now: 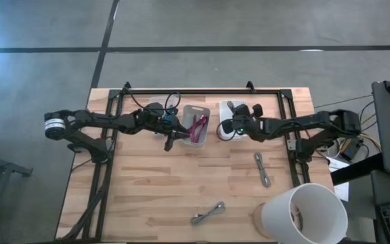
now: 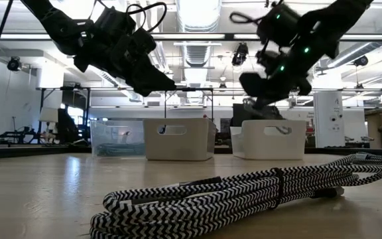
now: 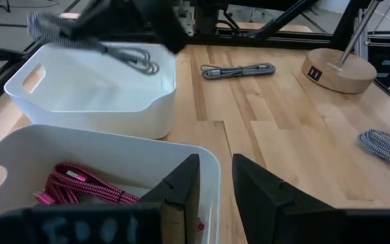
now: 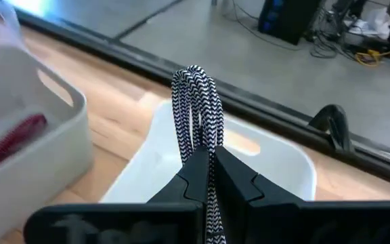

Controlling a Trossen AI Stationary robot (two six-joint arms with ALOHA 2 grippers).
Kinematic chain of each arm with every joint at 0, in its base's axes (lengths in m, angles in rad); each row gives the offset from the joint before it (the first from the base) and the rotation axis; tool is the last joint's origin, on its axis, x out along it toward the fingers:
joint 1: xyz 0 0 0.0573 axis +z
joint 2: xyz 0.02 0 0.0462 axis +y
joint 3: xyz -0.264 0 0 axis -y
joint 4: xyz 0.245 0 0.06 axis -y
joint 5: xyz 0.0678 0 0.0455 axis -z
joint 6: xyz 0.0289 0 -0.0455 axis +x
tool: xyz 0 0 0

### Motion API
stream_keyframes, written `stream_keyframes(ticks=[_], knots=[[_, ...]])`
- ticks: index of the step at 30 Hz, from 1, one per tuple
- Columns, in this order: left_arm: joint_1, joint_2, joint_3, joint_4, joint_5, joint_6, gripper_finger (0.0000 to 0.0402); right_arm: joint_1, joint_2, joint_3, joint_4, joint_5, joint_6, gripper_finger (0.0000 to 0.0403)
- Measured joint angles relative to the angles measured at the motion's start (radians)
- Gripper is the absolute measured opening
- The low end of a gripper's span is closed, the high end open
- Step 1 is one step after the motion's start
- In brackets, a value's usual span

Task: Pick & Place USB Port
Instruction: Put the top left white charger cable into the white bin

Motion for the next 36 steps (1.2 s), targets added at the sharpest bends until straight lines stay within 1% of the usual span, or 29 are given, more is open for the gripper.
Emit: stream_keyframes(ticks=[6, 10, 13, 19, 27, 36], knots=[[-0.001, 0.000, 0.000, 0.000, 0.000, 0.003, 0.0090, -0.009, 0.129, 0.017, 0.010, 0.001, 0.001, 0.0012], [0.000, 0.000, 0.000, 0.000, 0.000, 0.002, 0.0090, -0.016, 0.188, 0.033, 0.017, 0.000, 0.056, 0.0013], [0.000, 0.000, 0.000, 0.000, 0.000, 0.002, 0.0090, -0.032, 0.212, 0.042, 0.019, -0.038, 0.070, 0.0013], [0.000, 0.000, 0.000, 0.000, 0.000, 0.001, 0.0090, -0.076, 0.214, 0.054, 0.008, -0.139, 0.062, 0.0013], [0.001, 0.000, 0.000, 0.000, 0.000, 0.001, 0.0090, -0.106, 0.199, 0.062, 0.008, -0.224, 0.031, 0.0013], [0.000, 0.000, -0.002, 0.000, 0.000, 0.001, 0.0090, -0.112, 0.186, 0.062, -0.017, -0.247, -0.020, 0.0013]])
